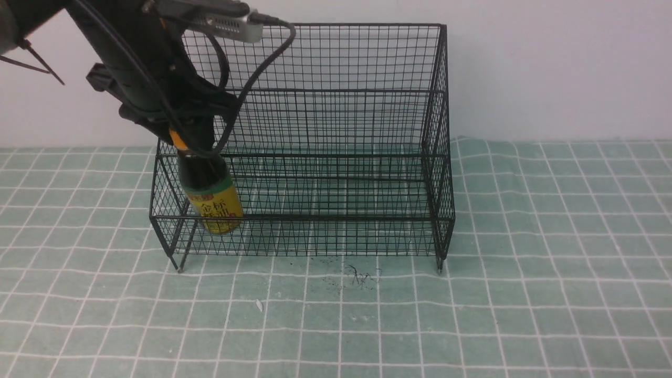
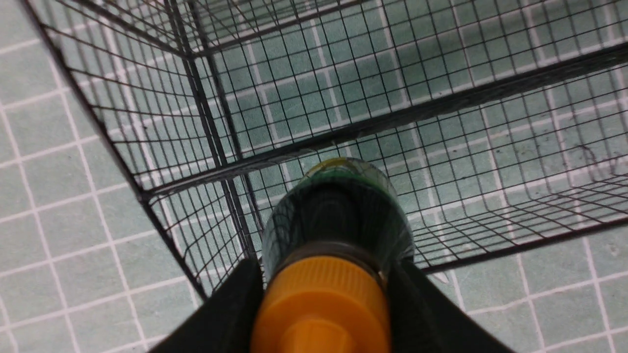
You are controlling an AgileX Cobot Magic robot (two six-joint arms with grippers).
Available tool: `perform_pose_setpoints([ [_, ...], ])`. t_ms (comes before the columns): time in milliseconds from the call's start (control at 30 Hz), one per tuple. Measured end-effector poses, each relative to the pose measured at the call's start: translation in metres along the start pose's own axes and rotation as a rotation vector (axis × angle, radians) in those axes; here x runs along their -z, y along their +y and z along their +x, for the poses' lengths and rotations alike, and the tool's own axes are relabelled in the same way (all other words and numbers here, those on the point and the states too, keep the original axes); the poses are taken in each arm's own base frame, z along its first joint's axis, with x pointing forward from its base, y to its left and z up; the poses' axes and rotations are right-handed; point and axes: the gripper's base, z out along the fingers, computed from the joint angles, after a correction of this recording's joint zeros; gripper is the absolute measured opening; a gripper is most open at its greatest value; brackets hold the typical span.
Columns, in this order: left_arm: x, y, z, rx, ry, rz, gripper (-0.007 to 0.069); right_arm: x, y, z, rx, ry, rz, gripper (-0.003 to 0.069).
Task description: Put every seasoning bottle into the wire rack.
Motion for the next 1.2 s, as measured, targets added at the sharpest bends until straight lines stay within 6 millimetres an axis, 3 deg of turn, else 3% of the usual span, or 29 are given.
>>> perform_pose_setpoints([
  [167,-0.024,-0.001,-0.004,-0.001,0.046,0.002,0.0288,0.0,0.0,0.0,0.0,0.0,0.0,-0.0015],
  [300,-0.031,-0.001,-0.007,-0.002,0.041,0.002,0.0296,0.0,0.0,0.0,0.0,0.0,0.0,-0.0015],
  [533,-0.033,-0.001,-0.008,0.008,0.044,0.0,0.0457,0.0,0.0,0.0,0.0,0.0,0.0,-0.0015],
  [667,-0.018,-0.001,-0.006,0.018,0.01,-0.005,0.0517,0.0,0.0,0.0,0.0,0.0,0.0,-0.0015],
  [800,0.023,0.002,0.001,0.045,-0.084,-0.023,0.0462,0.0,0.0,0.0,0.0,0.0,0.0,-0.0015],
  [867,0.054,0.003,0.008,0.067,-0.155,-0.033,0.0372,0.0,0.0,0.0,0.0,0.0,0.0,-0.0015],
  [900,0.08,0.004,0.017,0.078,-0.214,-0.032,0.0286,0.0,0.0,0.0,0.0,0.0,0.0,-0.0015],
  [933,0.083,0.004,0.018,0.079,-0.223,-0.032,0.0272,0.0,0.0,0.0,0.0,0.0,0.0,-0.0015],
  [1000,0.137,0.004,0.042,0.093,-0.351,-0.025,0.0082,0.0,0.0,0.0,0.0,0.0,0.0,-0.0015],
  [1100,0.173,0.003,0.064,0.108,-0.442,-0.014,0.0022,0.0,0.0,0.0,0.0,0.0,0.0,-0.0015],
  [1133,0.196,0.003,0.081,0.122,-0.503,-0.008,0.0004,0.0,0.0,0.0,0.0,0.0,0.0,-0.0015],
  [1200,0.218,0.003,0.106,0.139,-0.565,0.001,-0.0005,0.0,0.0,0.0,0.0,0.0,0.0,-0.0015],
])
